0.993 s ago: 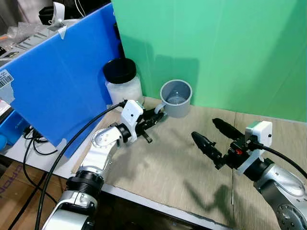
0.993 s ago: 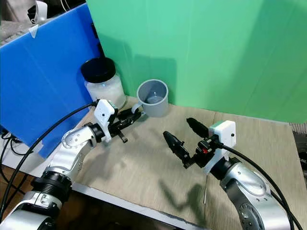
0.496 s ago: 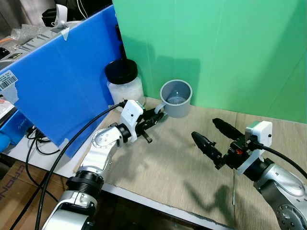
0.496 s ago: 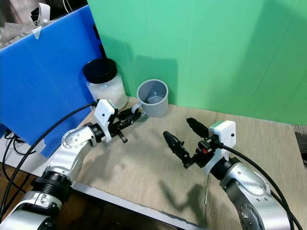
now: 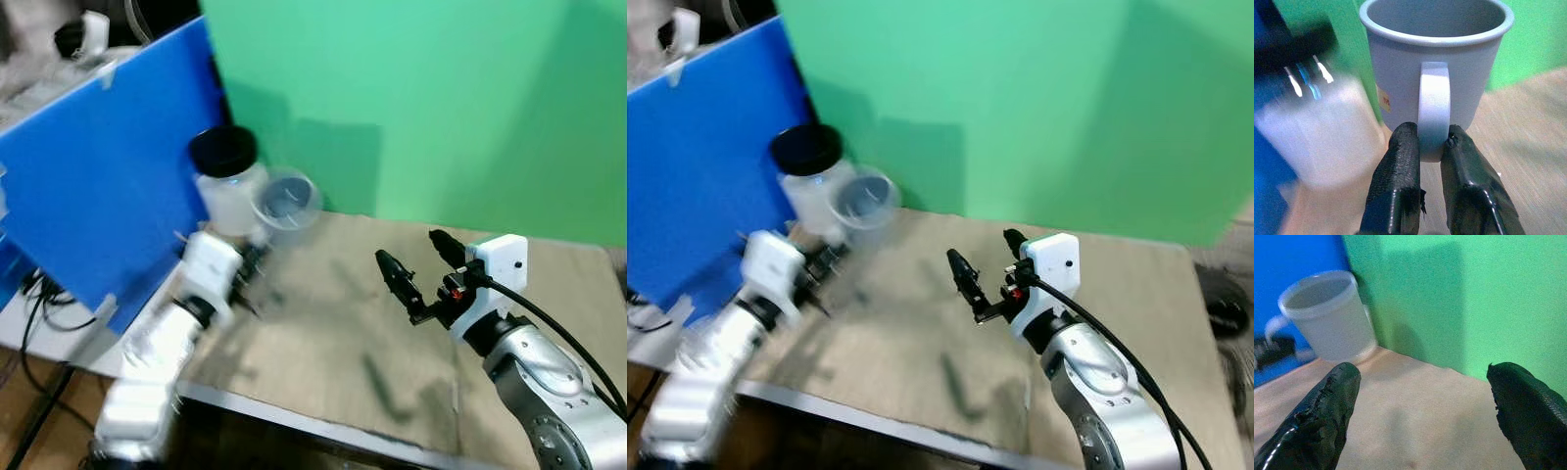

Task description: Setting the table

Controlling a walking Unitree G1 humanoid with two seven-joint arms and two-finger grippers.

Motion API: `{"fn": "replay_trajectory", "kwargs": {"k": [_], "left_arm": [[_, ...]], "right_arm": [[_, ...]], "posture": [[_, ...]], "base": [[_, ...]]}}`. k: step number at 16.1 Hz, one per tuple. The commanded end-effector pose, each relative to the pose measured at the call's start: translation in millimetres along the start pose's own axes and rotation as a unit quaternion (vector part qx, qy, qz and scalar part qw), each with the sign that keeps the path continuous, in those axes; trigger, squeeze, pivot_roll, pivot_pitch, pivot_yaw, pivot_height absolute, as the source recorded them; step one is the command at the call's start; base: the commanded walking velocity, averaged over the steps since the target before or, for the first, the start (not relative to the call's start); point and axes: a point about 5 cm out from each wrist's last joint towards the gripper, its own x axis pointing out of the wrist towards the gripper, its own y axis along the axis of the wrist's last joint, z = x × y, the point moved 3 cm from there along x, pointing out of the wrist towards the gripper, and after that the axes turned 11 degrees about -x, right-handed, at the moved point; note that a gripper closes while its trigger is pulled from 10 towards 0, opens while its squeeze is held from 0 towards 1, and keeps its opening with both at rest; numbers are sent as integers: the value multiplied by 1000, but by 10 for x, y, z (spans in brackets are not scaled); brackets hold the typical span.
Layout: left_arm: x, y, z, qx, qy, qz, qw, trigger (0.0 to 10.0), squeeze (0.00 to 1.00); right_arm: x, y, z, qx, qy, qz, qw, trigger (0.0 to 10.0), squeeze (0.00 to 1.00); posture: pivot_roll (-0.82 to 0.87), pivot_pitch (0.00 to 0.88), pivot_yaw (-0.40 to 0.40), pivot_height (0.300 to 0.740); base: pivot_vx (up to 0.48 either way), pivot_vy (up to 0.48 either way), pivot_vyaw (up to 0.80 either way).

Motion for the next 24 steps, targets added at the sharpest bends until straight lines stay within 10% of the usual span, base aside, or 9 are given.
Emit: {"fn": "replay_trajectory", "kwargs": {"k": [1,9,15,24], "left_arm": [[27,28,42,0,-11,4,1000,10000,0],[-160,163,398,-69,37,33,996,10000,0],[-451,240,242,-66,156,53,984,10000,0],[-426,304,280,-41,137,43,989,10000,0]], "right_arm": [[-22,13,25,-3,-8,0,1000,10000,0],[-151,-69,98,13,-113,-33,993,10000,0],[-24,20,140,-8,-96,-26,995,10000,0],[-12,-19,104,-4,-95,-36,995,10000,0]], "posture": [[-121,14,104,740],[-140,13,111,740],[-110,4,44,740],[-114,0,65,740]], "base": [[0,0,-800],[0,0,-800],[0,0,-800],[0,-274,-800]]}}
